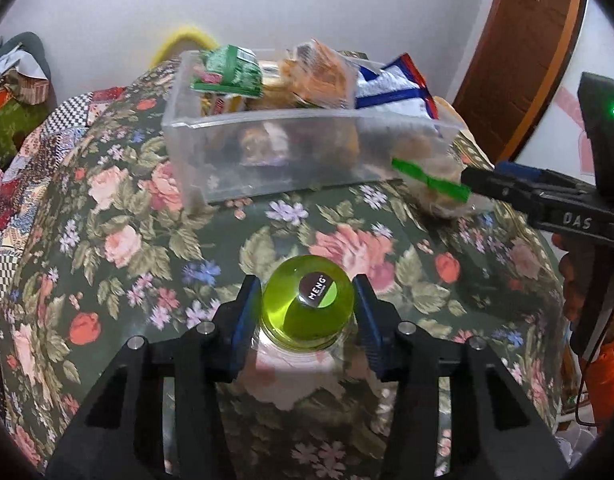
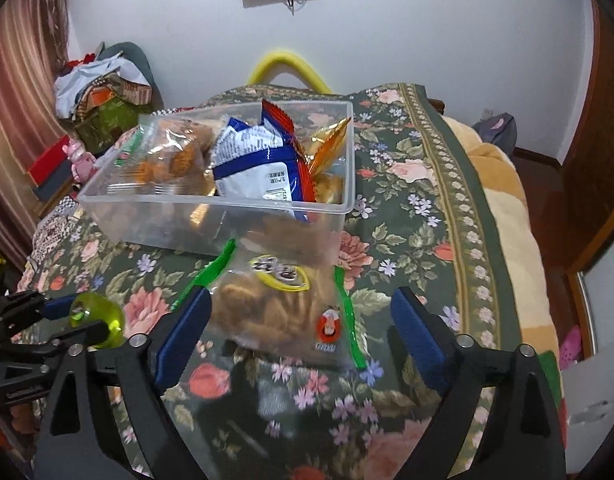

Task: Organize snacks
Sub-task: 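Grasp the green-edged cookie bag with the right tool while the left grasps the green-capped bottle, then drop the cookie bag into the box with the right tool while the left places the bottle in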

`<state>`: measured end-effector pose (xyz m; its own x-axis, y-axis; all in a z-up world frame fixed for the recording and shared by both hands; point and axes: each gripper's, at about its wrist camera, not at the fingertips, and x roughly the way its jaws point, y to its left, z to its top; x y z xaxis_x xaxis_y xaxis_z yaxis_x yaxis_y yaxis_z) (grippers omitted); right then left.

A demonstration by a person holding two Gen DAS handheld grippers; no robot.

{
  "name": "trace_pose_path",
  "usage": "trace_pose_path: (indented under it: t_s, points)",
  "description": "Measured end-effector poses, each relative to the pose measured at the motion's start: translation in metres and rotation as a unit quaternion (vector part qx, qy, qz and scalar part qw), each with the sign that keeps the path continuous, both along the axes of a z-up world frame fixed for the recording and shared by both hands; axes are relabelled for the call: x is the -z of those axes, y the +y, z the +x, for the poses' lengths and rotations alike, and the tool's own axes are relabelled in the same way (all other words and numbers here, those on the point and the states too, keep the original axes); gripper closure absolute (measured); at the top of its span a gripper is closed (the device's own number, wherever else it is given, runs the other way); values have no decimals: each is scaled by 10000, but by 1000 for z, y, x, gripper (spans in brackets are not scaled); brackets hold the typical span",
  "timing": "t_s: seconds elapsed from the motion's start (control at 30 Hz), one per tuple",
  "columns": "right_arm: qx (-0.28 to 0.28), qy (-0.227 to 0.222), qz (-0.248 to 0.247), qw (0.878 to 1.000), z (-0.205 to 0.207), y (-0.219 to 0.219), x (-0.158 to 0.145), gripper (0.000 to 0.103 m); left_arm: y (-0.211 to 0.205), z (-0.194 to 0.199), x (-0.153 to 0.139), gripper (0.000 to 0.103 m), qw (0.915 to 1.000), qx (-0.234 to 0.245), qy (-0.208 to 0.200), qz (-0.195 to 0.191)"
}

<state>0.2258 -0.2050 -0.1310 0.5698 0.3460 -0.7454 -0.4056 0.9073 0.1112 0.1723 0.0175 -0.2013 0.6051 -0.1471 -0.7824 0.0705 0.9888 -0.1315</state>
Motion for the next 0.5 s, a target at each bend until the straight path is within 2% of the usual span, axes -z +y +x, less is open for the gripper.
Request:
trace_pose_path:
  t_s: [0.13,0.23,0.37,0.4,0.47,0.5]
  points:
    - [38,42,-10,10000,7,4,10,1,5,6,-5,58,10000,-67,-73,7]
    - [-68,323,249,9991,11,8,15,1,7,9,-5,58,9999,-107,-78,-43]
    - [-237,527,359,9977,14,16,21,3,10,10,-7,58,9998,-133,-132,-91]
    - [-279,537,375,9975,13,18,21,6,11,10,-9,58,9997,-137,-159,-94]
    - [-382,550,432,9968,10,22,21,19,13,9,-14,58,9996,-136,-216,-99]
    - [-457,577,503,9960,9,24,21,30,13,9,-16,58,9996,-136,-238,-95]
